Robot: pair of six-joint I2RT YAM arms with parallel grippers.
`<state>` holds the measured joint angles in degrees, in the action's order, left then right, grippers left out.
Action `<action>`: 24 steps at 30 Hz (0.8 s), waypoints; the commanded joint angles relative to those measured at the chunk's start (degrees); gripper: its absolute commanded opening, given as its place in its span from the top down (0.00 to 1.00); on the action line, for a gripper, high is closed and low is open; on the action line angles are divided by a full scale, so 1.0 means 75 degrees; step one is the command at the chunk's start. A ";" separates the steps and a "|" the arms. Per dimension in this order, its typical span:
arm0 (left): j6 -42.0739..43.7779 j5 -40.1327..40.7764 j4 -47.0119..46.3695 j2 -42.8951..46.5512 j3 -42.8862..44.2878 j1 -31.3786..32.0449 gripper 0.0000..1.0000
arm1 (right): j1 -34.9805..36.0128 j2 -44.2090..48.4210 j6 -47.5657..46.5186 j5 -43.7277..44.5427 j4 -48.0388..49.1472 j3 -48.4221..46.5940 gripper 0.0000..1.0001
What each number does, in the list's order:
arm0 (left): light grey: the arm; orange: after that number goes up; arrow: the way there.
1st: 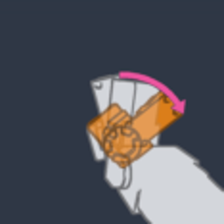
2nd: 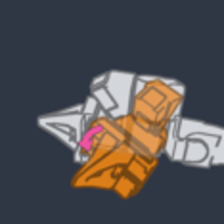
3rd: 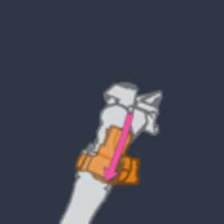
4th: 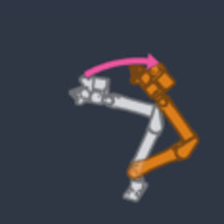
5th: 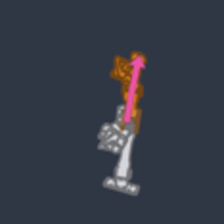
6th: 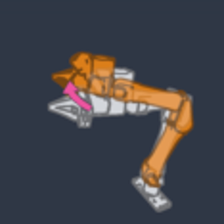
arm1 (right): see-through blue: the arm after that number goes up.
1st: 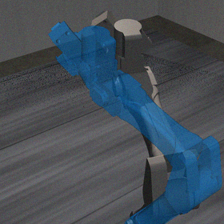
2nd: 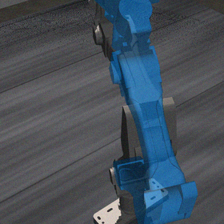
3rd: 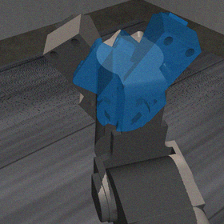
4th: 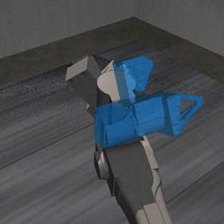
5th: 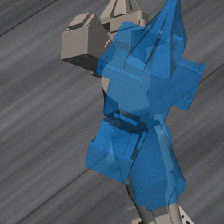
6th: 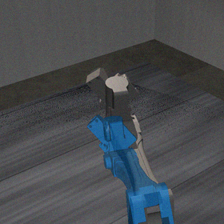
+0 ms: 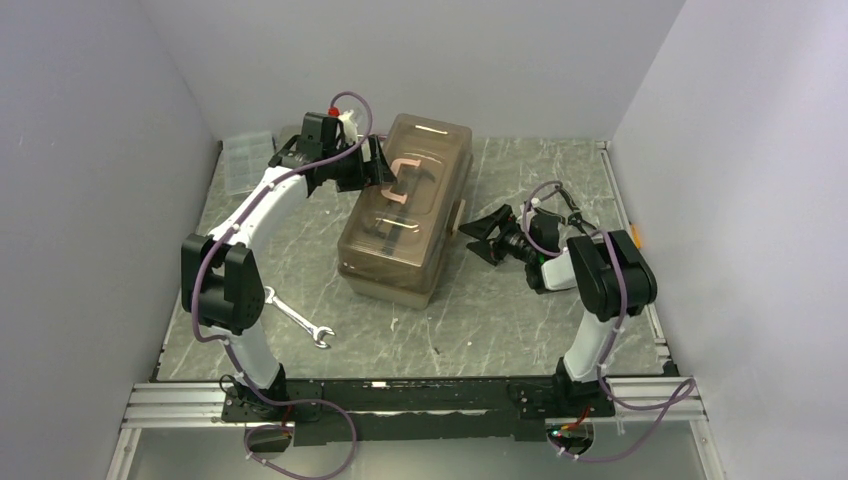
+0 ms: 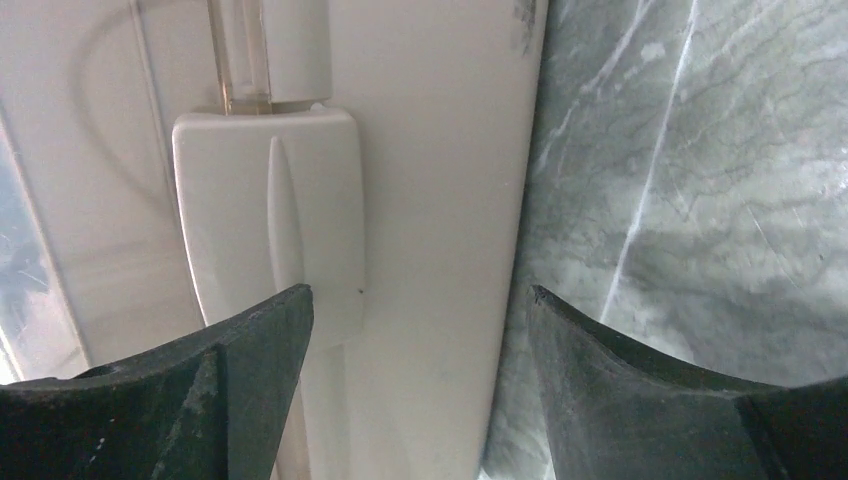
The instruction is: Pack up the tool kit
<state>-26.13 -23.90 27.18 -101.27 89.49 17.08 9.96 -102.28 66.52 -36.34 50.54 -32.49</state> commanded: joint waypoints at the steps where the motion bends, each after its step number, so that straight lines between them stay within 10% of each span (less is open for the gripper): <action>1: -0.0047 -0.0715 -0.0049 0.0129 0.0200 0.0173 0.12 | 0.0194 -0.0607 0.1746 -0.0821 0.4738 -0.0175 0.19; 24: 0.0114 -0.0554 0.0346 -0.0015 0.0620 0.0160 0.12 | 0.0136 -0.0810 0.1782 -0.0567 0.5926 -0.0026 0.27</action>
<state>-25.10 -23.97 29.58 -101.65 91.64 16.64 11.03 -112.38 81.62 -40.56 82.81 -33.06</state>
